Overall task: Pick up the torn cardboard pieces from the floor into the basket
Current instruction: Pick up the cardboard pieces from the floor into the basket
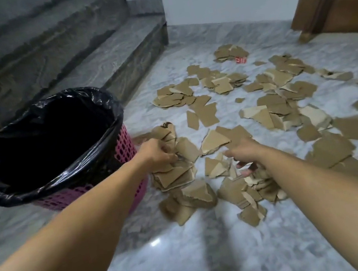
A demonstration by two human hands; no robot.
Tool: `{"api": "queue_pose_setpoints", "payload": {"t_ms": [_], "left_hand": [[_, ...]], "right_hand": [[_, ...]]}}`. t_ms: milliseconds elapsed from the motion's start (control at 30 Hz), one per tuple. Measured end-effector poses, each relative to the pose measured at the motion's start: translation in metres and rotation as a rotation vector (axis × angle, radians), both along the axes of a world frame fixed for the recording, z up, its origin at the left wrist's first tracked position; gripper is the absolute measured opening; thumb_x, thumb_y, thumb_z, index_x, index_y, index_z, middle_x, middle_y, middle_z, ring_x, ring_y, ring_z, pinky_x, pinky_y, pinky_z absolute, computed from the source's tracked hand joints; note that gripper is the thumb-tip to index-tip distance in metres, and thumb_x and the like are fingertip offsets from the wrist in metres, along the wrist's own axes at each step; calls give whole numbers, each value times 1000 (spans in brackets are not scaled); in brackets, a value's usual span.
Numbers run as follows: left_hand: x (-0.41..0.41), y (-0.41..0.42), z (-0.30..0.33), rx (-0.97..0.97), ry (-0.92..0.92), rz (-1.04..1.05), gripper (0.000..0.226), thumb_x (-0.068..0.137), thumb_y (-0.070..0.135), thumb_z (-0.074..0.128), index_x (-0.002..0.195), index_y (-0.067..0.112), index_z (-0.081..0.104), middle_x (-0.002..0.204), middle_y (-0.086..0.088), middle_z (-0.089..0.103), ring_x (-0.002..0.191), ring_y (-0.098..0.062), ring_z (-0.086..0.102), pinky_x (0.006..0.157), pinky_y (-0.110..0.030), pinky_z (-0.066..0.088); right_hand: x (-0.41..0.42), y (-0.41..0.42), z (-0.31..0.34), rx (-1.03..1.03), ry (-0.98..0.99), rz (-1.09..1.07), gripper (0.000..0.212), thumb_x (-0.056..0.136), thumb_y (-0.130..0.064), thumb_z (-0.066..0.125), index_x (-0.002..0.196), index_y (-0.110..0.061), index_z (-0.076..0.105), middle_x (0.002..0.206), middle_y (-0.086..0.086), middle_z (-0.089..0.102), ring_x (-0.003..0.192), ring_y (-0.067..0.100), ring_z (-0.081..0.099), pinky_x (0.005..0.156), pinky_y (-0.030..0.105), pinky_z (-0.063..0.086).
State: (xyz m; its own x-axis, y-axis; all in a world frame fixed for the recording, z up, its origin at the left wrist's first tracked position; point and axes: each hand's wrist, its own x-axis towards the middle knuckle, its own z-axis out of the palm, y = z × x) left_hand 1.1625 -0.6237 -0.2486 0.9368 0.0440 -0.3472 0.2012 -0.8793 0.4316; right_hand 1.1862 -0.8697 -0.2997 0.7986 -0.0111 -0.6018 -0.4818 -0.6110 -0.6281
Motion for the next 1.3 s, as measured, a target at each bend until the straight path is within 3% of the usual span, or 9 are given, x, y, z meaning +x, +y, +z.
{"api": "queue_pose_setpoints", "payload": {"t_ms": [200, 333, 433, 567, 700, 800, 867, 1033, 1300], "left_hand": [[11, -3, -106, -20, 305, 137, 50, 80, 30, 74, 120, 2, 62, 119, -14, 65, 111, -28, 63, 83, -31, 48], [14, -7, -146, -133, 546, 239, 59, 90, 34, 65, 135, -1, 49, 138, -12, 52, 129, -26, 50, 95, -28, 42], [7, -18, -161, -237, 627, 410, 81, 87, 48, 64, 145, 0, 35, 152, -16, 34, 139, -31, 36, 108, -35, 34], [8, -27, -216, -149, 520, 573, 158, 21, 79, 81, 149, 4, 25, 152, -16, 30, 135, -35, 35, 110, -43, 36], [-4, -45, -194, -106, 383, 573, 133, 67, 43, 84, 149, -5, -9, 155, -18, 5, 143, -33, 15, 114, -34, 26], [1, -37, -209, -108, 305, 608, 155, 38, 53, 91, 151, 5, -4, 153, -18, 14, 139, -35, 21, 114, -41, 30], [6, -34, -213, -87, 279, 590, 169, 27, 56, 91, 149, 14, -19, 158, -17, 0, 145, -37, 10, 116, -50, 23], [31, -17, -203, 128, 258, 349, 171, 32, 62, 90, 144, 25, -34, 148, -14, -44, 141, -41, -29, 115, -63, 1], [52, 2, -203, -32, 110, 456, 160, 43, 57, 90, 150, 13, -21, 159, -19, -14, 147, -37, -12, 119, -54, 6]], "right_hand": [[-1, -43, -77, -291, 80, -90, 57, 76, -42, 72, 116, -4, 58, 114, 16, 64, 98, 31, 63, 79, 34, 54], [-2, -59, -109, -462, 143, -255, 105, 73, -61, 68, 149, -2, 27, 151, 20, 30, 134, 40, 33, 103, 43, 35], [-3, -58, -115, -448, 139, -344, 117, 70, -62, 72, 152, -6, 11, 153, 23, 21, 138, 43, 24, 108, 48, 31], [-6, -48, -119, -389, 38, -267, 87, 81, -46, 72, 150, -17, 27, 148, 18, 34, 135, 36, 32, 102, 40, 34], [-6, -37, -129, -434, -15, -260, 79, 70, -35, 82, 137, -25, 41, 137, 17, 34, 125, 38, 33, 97, 43, 37], [-4, -37, -131, -446, 64, -407, 111, 57, -36, 91, 144, -21, 24, 152, 19, 10, 137, 42, 17, 104, 51, 34], [-1, -39, -129, -439, 99, -444, 124, 53, -37, 94, 146, -16, 14, 156, 22, 2, 143, 42, 7, 108, 53, 31], [6, -50, -133, -456, 142, -387, 131, 40, -48, 96, 139, -10, 19, 136, 22, 30, 129, 40, 28, 104, 48, 40], [8, -58, -137, -244, 124, -403, 118, 46, -31, 98, 135, 2, 27, 135, 19, 52, 121, 35, 54, 94, 37, 50]]}}
